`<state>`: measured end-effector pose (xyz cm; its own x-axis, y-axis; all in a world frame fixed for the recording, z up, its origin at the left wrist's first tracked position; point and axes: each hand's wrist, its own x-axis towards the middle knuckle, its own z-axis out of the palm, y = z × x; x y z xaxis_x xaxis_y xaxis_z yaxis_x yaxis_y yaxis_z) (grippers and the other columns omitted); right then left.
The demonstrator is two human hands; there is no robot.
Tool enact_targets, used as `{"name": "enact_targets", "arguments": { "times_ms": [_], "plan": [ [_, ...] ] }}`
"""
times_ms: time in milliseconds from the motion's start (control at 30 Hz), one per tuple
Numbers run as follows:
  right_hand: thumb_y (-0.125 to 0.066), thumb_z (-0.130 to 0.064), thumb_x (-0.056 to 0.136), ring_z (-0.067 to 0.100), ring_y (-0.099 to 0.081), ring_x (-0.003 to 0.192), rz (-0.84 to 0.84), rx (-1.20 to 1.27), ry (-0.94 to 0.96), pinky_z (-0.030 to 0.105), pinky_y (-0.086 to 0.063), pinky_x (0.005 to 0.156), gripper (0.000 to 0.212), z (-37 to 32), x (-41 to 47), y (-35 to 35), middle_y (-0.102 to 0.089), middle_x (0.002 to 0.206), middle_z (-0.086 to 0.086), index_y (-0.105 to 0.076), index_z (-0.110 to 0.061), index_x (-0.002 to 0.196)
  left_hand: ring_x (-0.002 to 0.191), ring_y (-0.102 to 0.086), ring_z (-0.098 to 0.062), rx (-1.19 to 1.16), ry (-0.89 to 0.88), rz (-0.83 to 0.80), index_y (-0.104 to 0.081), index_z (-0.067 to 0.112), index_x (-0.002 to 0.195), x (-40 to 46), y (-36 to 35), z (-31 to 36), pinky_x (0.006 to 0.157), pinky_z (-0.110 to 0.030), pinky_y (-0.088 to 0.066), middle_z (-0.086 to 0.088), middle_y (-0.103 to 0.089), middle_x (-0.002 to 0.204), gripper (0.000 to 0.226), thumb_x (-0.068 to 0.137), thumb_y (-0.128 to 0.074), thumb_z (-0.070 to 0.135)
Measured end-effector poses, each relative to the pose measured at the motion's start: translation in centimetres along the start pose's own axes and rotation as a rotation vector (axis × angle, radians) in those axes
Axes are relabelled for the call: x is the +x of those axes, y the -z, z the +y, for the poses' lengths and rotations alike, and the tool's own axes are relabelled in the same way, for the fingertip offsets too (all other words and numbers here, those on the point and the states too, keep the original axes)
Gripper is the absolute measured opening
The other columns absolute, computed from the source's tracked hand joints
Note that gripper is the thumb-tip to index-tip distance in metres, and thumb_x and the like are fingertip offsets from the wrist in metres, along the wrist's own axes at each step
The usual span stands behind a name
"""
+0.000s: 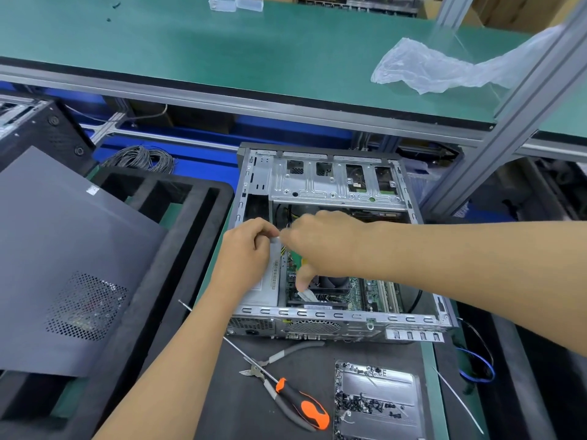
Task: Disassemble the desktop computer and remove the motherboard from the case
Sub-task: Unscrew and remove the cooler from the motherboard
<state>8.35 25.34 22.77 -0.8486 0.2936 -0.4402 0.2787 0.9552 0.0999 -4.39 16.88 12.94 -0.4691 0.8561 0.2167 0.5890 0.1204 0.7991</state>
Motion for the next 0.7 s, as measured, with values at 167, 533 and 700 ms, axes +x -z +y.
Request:
{"name": "enact_targets", "arguments": {
  "times_ms": [167,533,700],
  "plan": [
    [-0.048,-0.067,0.090,0.023,-0.059,0.055,-0.107,0.156,-0.257,0.029,-0.038,0.048,0.062,0.72,-0.03,0.92,-0.050,0.066,0.005,-0.054,-0.007,0.078,0.079,-0.060,0.000,-0.009,0.012,0.009,-0.070,0.013,0.085,-0.01,-0.10,-0.22,0.063,-0.007,-0.044,0.007,-0.069,0.083,0.034,0.084,-0.044,-0.008],
    [-0.065,-0.055,0.085,0.022,-0.046,0.067,-0.053,-0.088,0.011,0.032,-0.035,0.049,0.059,0.37,-0.05,0.57,-0.039,0.080,0.001,-0.044,-0.014,0.121,0.072,-0.058,0.003,0.003,0.009,0.001,-0.071,0.011,0.086,0.06,-0.05,-0.14,0.061,-0.005,-0.040,0.005,-0.069,0.080,0.035,0.082,-0.043,-0.010],
    [-0.038,-0.031,0.106,0.015,-0.031,0.058,-0.133,-0.316,-0.058,0.030,-0.029,0.046,0.028,0.73,-0.25,0.87,-0.048,0.091,0.006,-0.051,-0.027,0.130,0.078,-0.060,-0.001,0.012,0.018,0.006,-0.071,0.013,0.086,0.08,-0.17,-0.26,0.063,-0.009,-0.045,0.007,-0.070,0.084,0.035,0.085,-0.043,-0.009]
  ]
}}
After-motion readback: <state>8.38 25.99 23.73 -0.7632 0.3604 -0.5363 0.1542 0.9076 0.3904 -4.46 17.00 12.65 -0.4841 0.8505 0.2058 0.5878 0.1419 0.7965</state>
